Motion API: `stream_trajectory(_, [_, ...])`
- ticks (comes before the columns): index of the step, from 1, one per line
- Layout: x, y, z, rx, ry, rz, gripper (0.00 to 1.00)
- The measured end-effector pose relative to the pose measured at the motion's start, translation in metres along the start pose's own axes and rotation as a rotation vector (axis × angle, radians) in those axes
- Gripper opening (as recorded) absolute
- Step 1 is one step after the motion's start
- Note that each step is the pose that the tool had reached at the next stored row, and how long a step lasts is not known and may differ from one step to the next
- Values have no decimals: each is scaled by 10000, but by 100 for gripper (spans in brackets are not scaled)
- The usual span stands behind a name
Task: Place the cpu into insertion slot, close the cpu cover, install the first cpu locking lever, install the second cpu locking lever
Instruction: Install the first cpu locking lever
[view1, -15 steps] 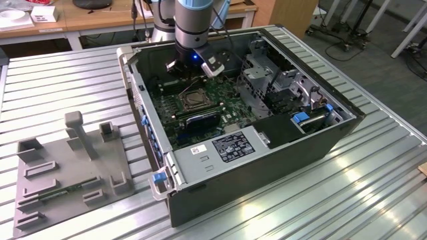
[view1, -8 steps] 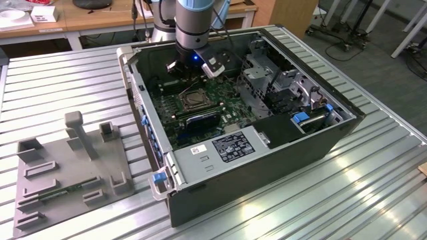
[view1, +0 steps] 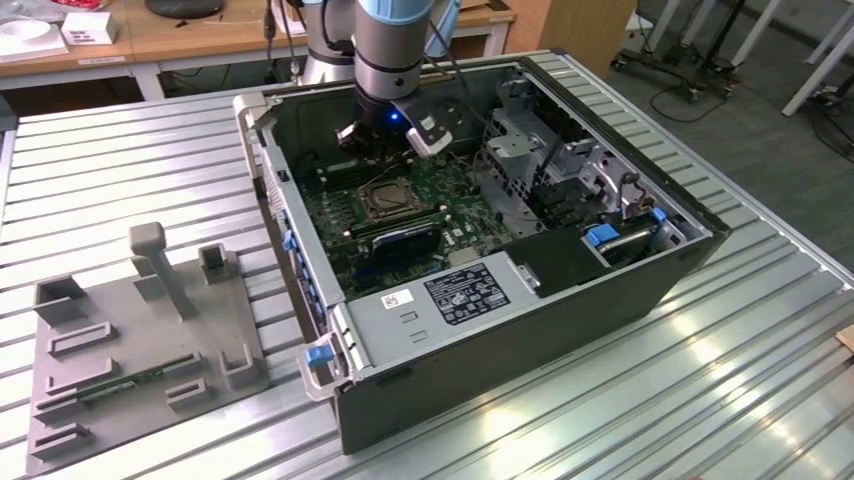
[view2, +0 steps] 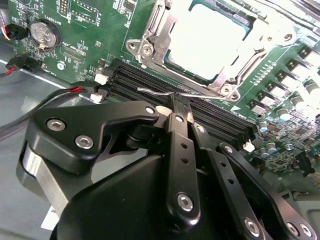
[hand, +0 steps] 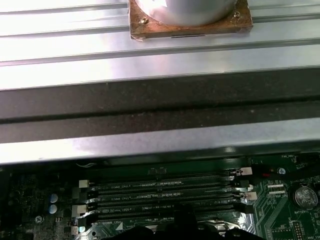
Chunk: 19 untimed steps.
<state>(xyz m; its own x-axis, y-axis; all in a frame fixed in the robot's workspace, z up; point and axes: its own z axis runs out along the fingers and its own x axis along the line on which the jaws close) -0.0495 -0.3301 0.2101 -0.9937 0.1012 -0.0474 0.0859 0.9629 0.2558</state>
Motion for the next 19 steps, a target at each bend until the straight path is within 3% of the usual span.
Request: stream_trajectory(19, [-9, 19, 22, 3, -1, 1, 11])
